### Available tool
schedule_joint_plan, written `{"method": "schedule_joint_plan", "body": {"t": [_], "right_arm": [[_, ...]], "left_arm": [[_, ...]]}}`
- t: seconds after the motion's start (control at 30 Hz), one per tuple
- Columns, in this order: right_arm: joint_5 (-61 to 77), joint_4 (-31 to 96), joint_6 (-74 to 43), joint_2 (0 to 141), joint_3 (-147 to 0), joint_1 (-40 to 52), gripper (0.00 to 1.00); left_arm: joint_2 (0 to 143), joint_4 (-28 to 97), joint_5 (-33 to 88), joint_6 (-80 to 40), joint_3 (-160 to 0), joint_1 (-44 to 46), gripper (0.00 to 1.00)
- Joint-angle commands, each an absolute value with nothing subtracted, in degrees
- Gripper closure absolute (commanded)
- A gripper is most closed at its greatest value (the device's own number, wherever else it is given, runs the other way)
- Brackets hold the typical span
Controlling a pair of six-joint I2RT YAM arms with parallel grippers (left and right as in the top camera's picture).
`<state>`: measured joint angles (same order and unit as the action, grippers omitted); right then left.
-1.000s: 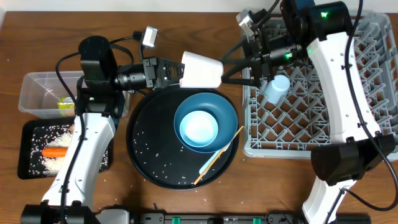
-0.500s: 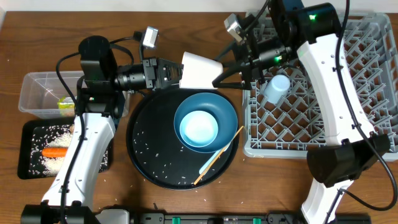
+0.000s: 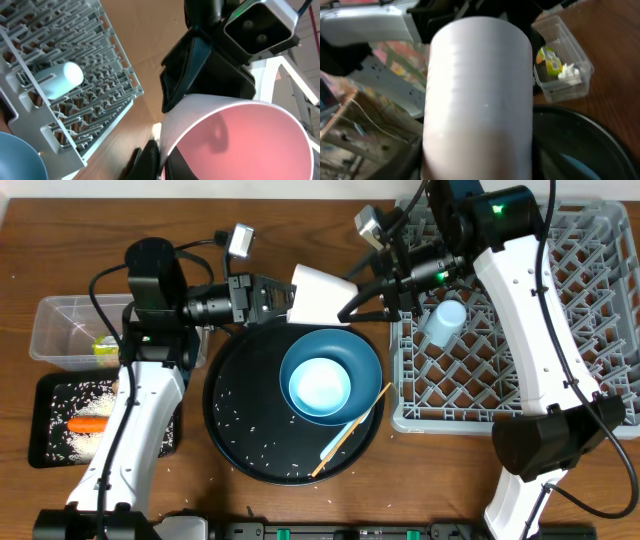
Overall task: Sort waste into correct bins and load items into the dishwasher rack
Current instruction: 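Close the right gripper on the pink cup held by the left gripper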
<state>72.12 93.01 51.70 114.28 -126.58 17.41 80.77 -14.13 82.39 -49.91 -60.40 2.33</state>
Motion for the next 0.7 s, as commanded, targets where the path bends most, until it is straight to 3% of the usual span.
{"method": "schedule_joint_plan", "body": {"t": [0.0, 0.2, 0.3, 0.67], "right_arm": [[74.8, 92.9, 52.4, 113.5, -126.7, 18.8, 0.76], [76.1, 91.1, 52.3, 113.5, -126.7, 18.8, 0.75], [78.0, 90.6, 52.3, 113.5, -126.7, 18.7, 0.63], [77.8, 89.4, 52.3, 113.5, -126.7, 20.4, 0.43]], "left_arm": [[80.7, -14.5, 81.7, -50.3, -61.3, 2.6, 0.94], [80.7, -14.2, 83.6, -50.3, -61.2, 2.6, 0.94], [80.7, -14.2, 84.7, -50.3, -61.2, 2.6, 0.94], [80.7, -15.0, 83.1, -51.4, -61.2, 3.5, 0.94]]}}
